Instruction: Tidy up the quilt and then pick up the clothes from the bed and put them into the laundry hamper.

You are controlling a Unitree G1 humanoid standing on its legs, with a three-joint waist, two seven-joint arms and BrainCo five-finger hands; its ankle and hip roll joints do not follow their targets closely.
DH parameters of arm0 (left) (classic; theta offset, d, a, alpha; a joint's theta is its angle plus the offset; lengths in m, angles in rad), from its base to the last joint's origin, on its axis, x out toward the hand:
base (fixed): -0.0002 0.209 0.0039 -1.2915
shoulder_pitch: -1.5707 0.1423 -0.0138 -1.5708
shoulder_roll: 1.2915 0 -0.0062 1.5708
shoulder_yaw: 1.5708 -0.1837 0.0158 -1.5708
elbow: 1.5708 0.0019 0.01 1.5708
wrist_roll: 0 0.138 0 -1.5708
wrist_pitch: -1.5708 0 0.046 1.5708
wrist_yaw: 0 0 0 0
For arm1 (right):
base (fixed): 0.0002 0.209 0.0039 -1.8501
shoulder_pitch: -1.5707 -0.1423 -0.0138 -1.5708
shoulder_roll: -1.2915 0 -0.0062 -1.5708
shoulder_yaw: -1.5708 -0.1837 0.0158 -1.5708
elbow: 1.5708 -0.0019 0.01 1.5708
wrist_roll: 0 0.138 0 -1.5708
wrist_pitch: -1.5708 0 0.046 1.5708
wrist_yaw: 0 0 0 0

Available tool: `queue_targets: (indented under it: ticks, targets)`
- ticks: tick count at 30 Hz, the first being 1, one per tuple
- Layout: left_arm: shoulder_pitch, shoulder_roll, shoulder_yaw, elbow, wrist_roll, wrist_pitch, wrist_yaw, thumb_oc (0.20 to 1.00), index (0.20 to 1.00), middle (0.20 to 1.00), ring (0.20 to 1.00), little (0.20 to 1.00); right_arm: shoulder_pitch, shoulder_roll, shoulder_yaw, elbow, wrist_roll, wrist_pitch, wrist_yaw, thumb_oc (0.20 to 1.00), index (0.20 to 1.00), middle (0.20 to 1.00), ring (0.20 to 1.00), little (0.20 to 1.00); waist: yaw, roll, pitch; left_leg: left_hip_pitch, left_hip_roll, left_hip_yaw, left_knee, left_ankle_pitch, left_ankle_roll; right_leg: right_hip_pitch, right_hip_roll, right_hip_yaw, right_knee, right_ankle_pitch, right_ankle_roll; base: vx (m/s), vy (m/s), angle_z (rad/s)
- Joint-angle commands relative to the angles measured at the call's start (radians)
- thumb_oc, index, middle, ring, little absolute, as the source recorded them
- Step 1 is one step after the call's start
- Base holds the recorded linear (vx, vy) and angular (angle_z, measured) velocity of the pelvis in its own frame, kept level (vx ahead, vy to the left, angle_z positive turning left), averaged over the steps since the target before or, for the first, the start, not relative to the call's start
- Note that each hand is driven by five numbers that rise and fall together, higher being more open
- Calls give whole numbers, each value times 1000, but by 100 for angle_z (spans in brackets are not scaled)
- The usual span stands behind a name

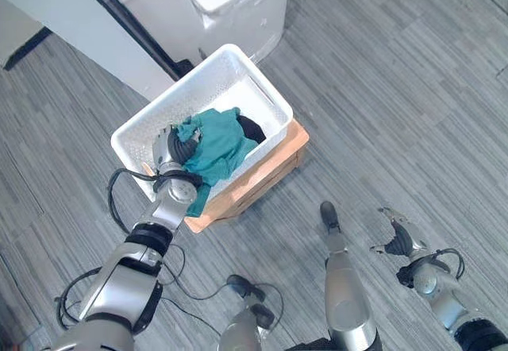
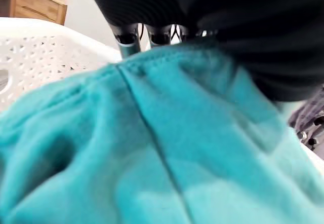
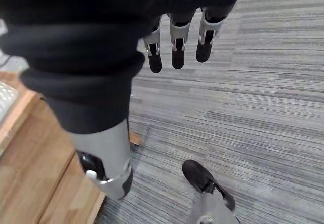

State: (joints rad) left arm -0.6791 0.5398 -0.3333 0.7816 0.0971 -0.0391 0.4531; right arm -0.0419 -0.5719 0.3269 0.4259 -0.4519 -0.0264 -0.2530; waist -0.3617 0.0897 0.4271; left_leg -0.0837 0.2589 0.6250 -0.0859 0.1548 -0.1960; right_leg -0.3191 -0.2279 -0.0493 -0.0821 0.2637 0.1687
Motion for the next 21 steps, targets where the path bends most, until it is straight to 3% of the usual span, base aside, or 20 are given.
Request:
queue_targets:
  ticks: [1, 4, 10, 16, 18, 21]
  targets:
    - [-46, 46, 90, -19, -110, -57, 0, 1000, 1000, 1000, 1000, 1000, 9, 23, -1, 6, 26, -4, -18, 1000, 1000, 1000, 1000, 1000, 23, -32, -60, 24, 58, -84, -1, -40, -65, -14, -32, -37, 5, -113, 93, 31, -11, 12]
    - [18, 44, 131, -102, -153, -79, -4, 1000, 1000, 1000, 1000, 1000, 17, 18, -3, 20, 16, 0, 2, 1000, 1000, 1000, 1000, 1000, 44, -28, -86, 40, 59, -79, -1, -21, -57, 11, -35, -55, 9, -103, 93, 9, -39, 13]
    - [162, 39, 223, -274, -258, -135, -4, 1000, 1000, 1000, 1000, 1000, 31, 22, -13, 80, 15, 10, 46, 1000, 1000, 1000, 1000, 1000, 95, -20, -169, 124, 46, -107, -1, -53, -49, 136, -50, -93, 7, -135, 90, 95, -33, 22]
    - [393, -25, 314, -394, -371, -170, -57, 1000, 1000, 1000, 1000, 1000, 21, 77, -45, 282, 51, 45, 56, 1000, 1000, 1000, 1000, 1000, 153, -20, -236, 187, 34, -148, -1, -79, -35, 241, -54, -131, 7, -161, 79, 55, -9, 23]
    - [507, -68, 335, -417, -361, -150, -83, 1000, 1000, 1000, 1000, 1000, 17, 99, -61, 350, 66, 53, 62, 1000, 1000, 1000, 1000, 1000, 168, -27, -254, 194, 30, -161, -1, -80, -27, 259, -53, -134, 5, -161, 75, 12, -19, 13]
    - [625, -119, 335, -255, -282, -88, -134, 1000, 1000, 1000, 1000, 1000, -11, 132, -61, 462, 67, 61, 81, 1000, 1000, 1000, 1000, 1000, 190, -32, -277, 206, 26, -170, -1, -87, -21, 279, -58, -144, 4, -164, 72, -11, 14, 18]
